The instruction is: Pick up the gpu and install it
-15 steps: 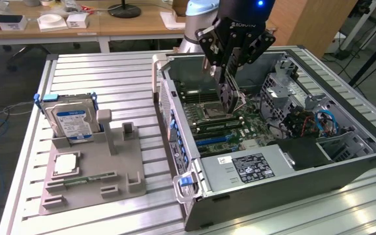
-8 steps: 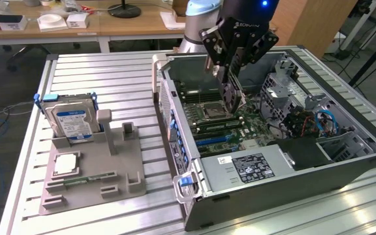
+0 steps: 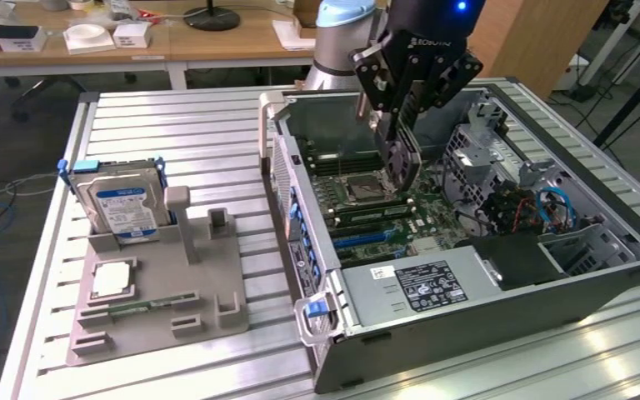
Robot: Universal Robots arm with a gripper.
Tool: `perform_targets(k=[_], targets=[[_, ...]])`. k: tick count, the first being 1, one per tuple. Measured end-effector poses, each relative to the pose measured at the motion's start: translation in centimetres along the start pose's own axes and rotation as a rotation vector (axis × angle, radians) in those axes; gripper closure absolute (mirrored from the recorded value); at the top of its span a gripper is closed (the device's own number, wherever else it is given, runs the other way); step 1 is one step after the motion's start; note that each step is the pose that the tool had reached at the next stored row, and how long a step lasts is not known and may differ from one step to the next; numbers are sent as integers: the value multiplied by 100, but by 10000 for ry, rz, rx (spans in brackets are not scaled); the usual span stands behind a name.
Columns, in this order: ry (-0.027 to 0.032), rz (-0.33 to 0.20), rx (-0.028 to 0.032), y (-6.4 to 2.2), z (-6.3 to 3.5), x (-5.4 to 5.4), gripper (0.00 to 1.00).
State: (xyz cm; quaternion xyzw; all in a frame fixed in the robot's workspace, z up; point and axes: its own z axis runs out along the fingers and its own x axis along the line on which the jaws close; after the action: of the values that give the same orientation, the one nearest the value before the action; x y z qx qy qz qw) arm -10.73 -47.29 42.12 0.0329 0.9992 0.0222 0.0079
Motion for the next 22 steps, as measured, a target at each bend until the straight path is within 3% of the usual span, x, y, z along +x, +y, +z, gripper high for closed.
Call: perform_targets(k=[22], targets=[[0, -14, 0, 25, 7, -370, 74]])
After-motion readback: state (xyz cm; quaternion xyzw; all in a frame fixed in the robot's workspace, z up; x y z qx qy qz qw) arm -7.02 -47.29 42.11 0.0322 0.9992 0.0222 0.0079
